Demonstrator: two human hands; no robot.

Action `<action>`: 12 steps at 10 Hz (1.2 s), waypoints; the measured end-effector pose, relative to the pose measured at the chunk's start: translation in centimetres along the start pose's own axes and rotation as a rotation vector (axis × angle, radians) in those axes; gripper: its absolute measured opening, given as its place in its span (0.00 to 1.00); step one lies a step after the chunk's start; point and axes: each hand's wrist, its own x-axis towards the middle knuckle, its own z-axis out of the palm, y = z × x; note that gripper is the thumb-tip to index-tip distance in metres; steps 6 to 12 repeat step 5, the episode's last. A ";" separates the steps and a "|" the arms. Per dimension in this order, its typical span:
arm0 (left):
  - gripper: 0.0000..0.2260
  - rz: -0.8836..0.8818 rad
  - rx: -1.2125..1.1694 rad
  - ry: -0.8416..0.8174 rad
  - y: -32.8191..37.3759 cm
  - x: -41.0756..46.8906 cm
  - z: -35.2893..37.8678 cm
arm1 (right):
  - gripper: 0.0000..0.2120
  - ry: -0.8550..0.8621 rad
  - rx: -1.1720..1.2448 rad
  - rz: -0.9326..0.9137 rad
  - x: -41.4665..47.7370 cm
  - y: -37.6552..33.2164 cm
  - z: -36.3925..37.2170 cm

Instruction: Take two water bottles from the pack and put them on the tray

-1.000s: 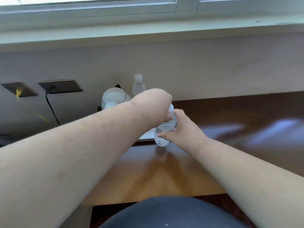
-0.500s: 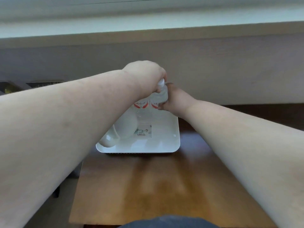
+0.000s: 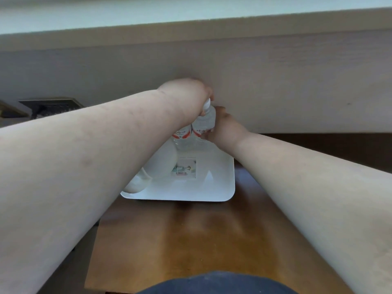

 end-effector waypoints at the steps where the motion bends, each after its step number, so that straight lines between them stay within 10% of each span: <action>1: 0.25 -0.001 -0.062 -0.012 -0.3 1.1 0.9 | 0.31 0.034 0.064 0.030 -0.5 0.4 0.4; 4: 0.34 0.177 -0.191 0.428 -2.7 -5.7 4.7 | 0.51 0.063 0.061 0.151 -5.5 1.0 -0.8; 5: 0.32 0.119 -0.277 0.489 -3.7 -9.8 6.3 | 0.40 0.092 0.004 0.154 -9.2 0.7 -1.8; 12: 0.32 0.119 -0.277 0.489 -3.7 -9.8 6.3 | 0.40 0.092 0.004 0.154 -9.2 0.7 -1.8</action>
